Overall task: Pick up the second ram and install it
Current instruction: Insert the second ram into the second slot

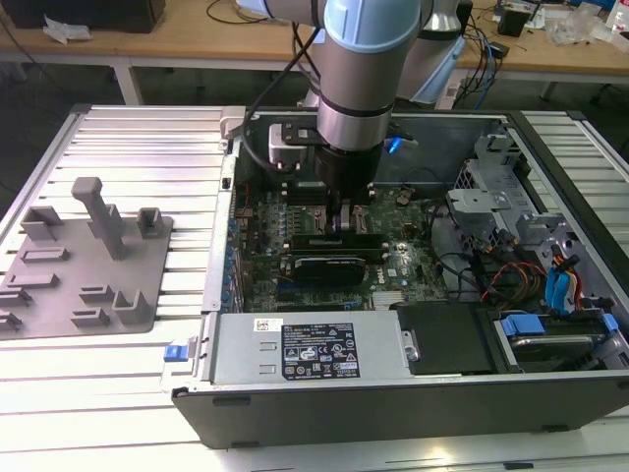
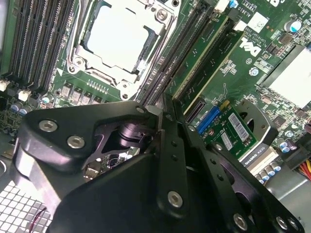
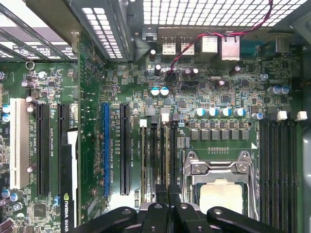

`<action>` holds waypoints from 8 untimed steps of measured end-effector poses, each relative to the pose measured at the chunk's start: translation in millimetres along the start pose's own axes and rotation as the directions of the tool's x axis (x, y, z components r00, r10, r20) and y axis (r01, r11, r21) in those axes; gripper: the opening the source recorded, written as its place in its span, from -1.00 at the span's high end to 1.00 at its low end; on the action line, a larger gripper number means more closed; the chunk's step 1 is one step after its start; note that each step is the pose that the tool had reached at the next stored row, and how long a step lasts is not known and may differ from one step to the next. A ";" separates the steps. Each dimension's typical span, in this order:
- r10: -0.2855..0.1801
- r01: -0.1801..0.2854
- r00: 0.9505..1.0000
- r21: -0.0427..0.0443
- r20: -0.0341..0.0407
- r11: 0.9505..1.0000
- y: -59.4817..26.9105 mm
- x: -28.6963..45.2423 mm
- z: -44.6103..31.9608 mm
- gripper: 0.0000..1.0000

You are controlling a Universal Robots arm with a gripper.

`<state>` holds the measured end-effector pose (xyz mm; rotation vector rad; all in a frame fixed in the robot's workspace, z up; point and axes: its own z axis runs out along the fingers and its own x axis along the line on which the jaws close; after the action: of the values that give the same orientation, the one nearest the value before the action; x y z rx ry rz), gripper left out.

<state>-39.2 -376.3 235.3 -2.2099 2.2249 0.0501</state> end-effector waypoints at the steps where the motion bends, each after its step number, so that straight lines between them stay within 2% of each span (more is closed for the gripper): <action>1: 0.000 0.000 1.000 0.000 0.000 1.000 0.0 0.0 0.0 0.82; 8: 0.000 0.000 1.000 0.000 0.000 1.000 0.0 0.1 2.7 0.82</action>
<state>-39.2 -376.3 232.6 -2.2097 2.2249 0.0502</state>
